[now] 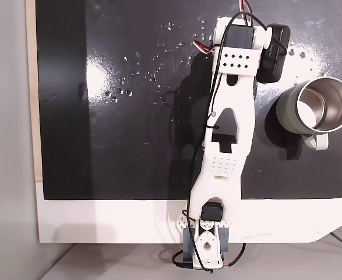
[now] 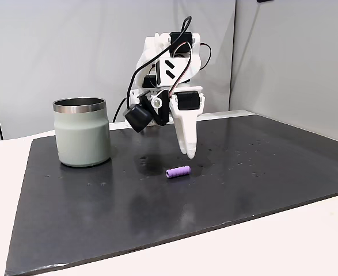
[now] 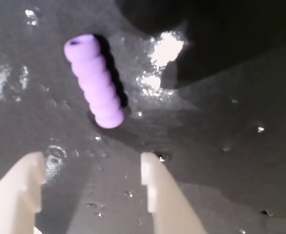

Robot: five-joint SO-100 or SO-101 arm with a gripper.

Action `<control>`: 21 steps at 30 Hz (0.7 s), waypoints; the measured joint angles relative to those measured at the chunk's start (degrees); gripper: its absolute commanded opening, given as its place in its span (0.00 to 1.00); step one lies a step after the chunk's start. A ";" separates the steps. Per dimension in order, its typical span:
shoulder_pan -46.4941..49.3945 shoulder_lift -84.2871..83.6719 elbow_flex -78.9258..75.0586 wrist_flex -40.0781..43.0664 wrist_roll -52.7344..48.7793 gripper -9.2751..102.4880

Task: Grasp a pengrip and put it in the cup.

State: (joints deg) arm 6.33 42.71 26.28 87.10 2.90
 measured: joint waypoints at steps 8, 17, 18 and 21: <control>1.32 -6.94 -5.54 1.23 0.44 0.24; 3.16 -11.07 -9.67 2.29 1.58 0.08; 3.16 -11.07 -9.84 2.37 1.76 0.08; 3.16 -11.07 -10.02 2.46 1.76 0.08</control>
State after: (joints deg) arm 9.49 31.64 16.26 89.56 4.66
